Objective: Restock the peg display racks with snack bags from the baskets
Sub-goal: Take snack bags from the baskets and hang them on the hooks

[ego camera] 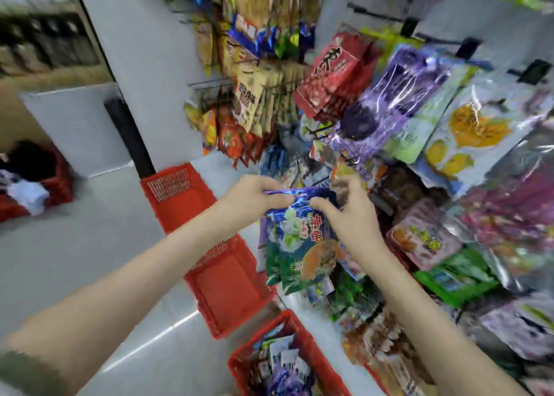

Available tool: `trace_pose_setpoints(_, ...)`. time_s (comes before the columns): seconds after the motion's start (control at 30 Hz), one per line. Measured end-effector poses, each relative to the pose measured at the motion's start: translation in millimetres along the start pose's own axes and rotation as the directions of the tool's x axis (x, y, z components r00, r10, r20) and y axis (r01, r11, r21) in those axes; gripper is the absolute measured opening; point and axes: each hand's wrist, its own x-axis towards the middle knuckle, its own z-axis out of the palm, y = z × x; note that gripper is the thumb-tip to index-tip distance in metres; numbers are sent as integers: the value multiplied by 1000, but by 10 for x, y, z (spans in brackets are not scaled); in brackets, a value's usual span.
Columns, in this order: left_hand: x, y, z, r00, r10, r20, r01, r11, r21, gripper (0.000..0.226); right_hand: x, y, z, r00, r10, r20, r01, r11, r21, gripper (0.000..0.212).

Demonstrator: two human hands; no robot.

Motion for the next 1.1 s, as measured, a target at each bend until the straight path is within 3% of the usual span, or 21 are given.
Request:
trace_pose_setpoints(0.23, 289, 445, -552, 988, 130, -82, -135, 989, -56, 16, 433, -542, -115, 994, -57, -97, 61, 998, 35, 34)
trace_pose_setpoints(0.4, 705, 718, -1006, 978, 204, -53, -209, 970, -124, 13, 881, -956, -168, 979, -115, -169, 143, 976, 163, 24)
trace_pose_setpoints(0.6, 1151, 1110, -1442, 948, 317, 16, -311, 937, -158, 13, 1291, -1425, -272, 916, -245, -316, 297, 947, 126, 26)
trace_pose_setpoints(0.73, 1322, 1327, -1582, 919, 394, 27, -389, 915, -109, 15, 1395, -1471, -480, 886, -277, -371, 320, 946, 58, 28)
trace_pose_setpoints(0.97, 1310, 1760, -1408, 818, 573, -53, -568, 818, 90, 18, 1201, -1462, -1191, 824, -347, -448, 299, 938, -176, 27)
trace_pose_setpoints(1.1, 1309, 2164, -1226, 722, 688, -77, -672, 723, 158, 16, 1002, -1404, -1794, 748, -314, -585, 308, 945, -113, 24)
